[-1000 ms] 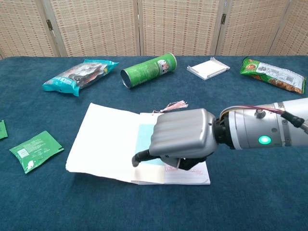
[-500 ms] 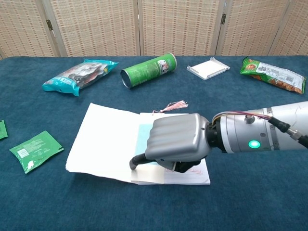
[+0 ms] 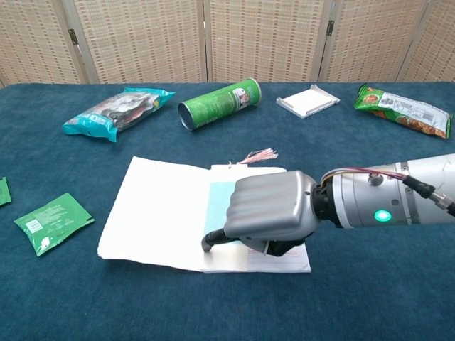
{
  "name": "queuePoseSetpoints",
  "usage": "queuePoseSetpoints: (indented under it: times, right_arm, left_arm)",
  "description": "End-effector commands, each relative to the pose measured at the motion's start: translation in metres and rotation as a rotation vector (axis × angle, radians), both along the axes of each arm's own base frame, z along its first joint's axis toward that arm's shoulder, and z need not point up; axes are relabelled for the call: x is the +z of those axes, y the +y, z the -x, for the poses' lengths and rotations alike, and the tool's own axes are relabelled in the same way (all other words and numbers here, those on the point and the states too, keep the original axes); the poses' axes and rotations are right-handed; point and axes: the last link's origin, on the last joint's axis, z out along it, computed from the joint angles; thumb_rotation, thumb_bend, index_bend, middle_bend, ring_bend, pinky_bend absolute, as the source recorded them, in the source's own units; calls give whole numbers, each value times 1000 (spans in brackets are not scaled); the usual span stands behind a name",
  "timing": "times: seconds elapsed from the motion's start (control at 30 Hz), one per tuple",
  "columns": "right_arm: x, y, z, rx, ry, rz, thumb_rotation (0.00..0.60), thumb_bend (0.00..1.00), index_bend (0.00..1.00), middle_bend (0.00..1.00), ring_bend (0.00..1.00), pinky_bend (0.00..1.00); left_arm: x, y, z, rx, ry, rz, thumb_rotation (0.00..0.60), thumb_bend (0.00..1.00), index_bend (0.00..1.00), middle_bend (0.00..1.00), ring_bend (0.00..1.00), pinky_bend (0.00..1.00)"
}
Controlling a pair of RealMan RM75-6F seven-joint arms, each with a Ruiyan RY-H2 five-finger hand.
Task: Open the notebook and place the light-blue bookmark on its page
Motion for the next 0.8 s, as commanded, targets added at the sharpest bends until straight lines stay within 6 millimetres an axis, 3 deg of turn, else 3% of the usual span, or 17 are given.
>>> queuePoseSetpoints:
  times: [0.03,0.8]
  right_arm:
    - [0,0,1,-1,3,-1,600,1000,194,1000,1000,965]
    - [1,3,3,10,6,-1,600,1000,194,1000,1000,965]
  left_arm:
    - [0,0,0,1,0,0,600,154,156,165,153,229]
    - [0,-1,1,4,-2,-1,600,154,156,165,152,229]
